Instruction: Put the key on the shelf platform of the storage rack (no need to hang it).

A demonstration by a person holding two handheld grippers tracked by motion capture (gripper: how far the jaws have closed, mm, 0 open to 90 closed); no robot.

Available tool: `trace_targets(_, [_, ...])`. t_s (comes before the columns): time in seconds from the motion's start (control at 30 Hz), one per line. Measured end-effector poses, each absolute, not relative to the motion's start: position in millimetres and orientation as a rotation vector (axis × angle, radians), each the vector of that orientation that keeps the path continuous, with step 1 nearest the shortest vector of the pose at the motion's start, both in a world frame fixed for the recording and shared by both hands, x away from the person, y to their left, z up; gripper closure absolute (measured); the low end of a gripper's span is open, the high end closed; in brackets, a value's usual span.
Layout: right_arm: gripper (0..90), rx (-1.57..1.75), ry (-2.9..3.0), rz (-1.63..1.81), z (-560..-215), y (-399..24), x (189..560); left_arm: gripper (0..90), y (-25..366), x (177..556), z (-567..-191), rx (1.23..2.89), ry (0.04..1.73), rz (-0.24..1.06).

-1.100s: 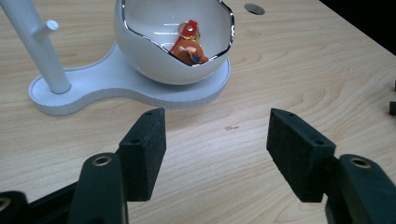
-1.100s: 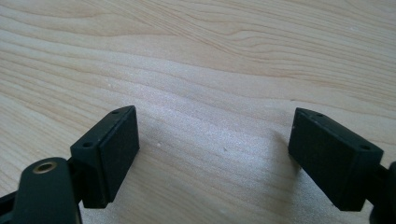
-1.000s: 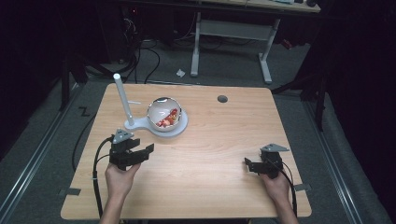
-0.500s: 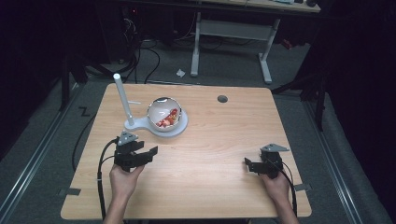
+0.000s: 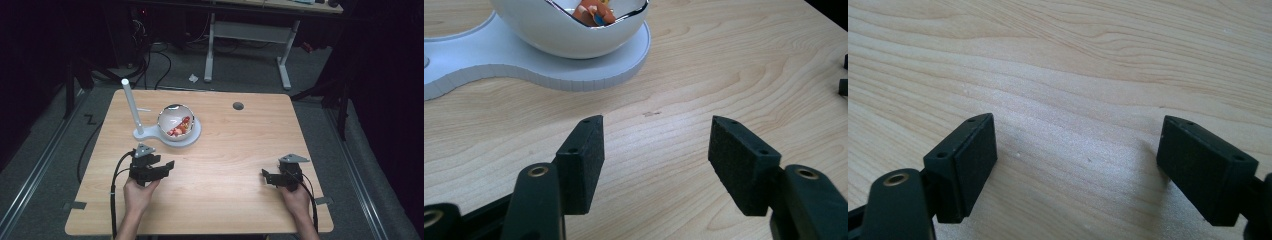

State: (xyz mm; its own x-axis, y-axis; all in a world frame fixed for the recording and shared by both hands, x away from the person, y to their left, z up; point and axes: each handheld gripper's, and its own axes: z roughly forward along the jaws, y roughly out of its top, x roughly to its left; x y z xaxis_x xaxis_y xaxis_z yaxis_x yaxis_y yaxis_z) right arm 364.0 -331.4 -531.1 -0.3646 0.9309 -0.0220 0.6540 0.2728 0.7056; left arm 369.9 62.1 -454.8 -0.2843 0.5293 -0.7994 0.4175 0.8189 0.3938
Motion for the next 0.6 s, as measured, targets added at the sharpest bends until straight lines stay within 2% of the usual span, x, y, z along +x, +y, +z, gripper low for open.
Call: trace_targets(0.6, [16.2,1.426,2.116,0.855,-531,-331,364,38.8,46,376,-483,0.734,1.936,0.148])
